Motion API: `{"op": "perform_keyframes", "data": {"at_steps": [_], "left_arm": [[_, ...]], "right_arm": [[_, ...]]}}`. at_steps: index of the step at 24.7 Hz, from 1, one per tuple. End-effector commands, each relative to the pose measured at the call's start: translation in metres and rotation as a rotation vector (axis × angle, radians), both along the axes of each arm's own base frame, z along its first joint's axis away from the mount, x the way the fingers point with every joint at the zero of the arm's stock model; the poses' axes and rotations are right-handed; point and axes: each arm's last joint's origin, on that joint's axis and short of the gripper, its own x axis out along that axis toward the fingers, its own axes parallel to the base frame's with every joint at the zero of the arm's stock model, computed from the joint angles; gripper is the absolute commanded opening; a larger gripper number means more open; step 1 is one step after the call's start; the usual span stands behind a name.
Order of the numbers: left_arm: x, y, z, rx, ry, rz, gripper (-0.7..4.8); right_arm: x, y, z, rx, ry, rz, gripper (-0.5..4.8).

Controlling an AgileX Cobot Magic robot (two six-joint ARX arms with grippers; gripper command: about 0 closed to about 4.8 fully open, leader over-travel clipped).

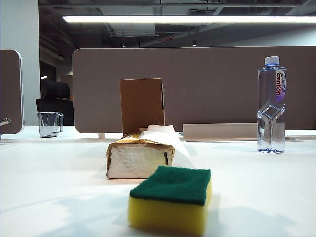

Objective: Move the sponge from left to right to wipe the table, avoiding obstacles on the table, and finally reaching the bottle of mineral water.

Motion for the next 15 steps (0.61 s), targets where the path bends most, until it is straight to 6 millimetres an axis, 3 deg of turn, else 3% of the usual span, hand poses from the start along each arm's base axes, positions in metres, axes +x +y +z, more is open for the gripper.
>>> {"op": "perform_keyframes", "data": {"at_steps": [1,5,15], "left_arm": [[-0.008,0.009,0.008,-0.047,-0.05,0.002,3.14],[-0.018,0.02,0.01,-0.066,-0.063,0.003,3.14],[-0.021,0.022,0.008,-0.054,-0.051,-0.001,3.14]], "right_arm": [[0.003,0.004,-0.004,-0.06,0.023,-0.016,4.79],[0.011,0.015,-0.018,-0.073,0.079,-0.024,4.79],[0.02,0.048,-0.078,-0.104,0.199,-0.019,4.79]]}}
